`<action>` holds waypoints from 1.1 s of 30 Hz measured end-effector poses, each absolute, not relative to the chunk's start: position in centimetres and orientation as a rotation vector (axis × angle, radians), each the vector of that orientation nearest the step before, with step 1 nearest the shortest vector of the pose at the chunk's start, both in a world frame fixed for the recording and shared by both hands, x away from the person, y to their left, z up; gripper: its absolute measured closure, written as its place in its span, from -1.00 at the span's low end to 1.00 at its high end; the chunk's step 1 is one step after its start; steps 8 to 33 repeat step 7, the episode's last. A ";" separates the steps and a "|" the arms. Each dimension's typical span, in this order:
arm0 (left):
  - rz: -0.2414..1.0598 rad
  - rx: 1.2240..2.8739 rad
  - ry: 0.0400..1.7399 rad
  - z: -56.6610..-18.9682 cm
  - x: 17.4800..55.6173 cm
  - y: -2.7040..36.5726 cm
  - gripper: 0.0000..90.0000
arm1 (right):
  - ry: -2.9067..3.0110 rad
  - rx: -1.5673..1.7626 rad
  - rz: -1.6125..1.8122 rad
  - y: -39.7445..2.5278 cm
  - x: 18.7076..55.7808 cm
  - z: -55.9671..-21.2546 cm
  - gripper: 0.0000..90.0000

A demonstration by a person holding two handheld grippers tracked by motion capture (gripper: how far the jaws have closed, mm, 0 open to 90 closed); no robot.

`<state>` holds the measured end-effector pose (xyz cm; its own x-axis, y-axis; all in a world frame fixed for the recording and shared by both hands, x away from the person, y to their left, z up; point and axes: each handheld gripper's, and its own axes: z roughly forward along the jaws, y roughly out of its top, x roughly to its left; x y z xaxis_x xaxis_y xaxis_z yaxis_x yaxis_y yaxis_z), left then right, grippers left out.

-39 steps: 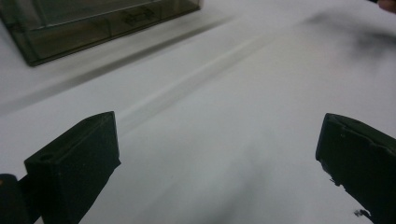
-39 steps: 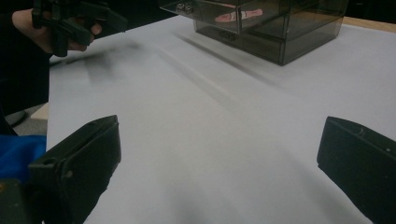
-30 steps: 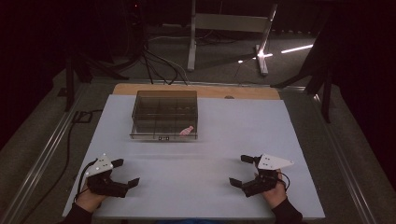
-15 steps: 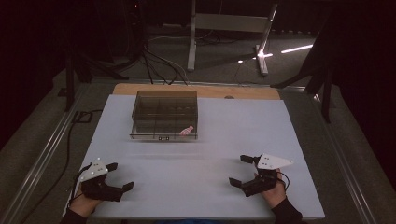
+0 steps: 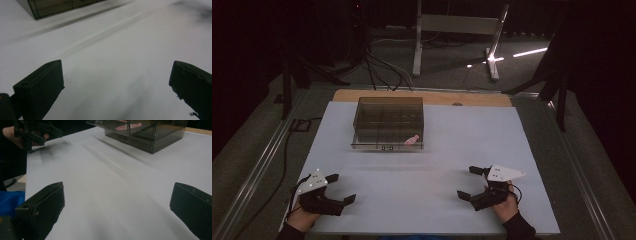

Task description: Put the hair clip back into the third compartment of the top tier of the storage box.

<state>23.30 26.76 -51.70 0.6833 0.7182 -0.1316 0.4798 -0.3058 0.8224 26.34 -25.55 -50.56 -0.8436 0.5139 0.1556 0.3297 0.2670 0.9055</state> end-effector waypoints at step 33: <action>0.319 1.962 0.928 -51.7 23.3 26.8 -0.99 | 2.367 0.796 1.616 -25.5 26.3 -50.6 -1.00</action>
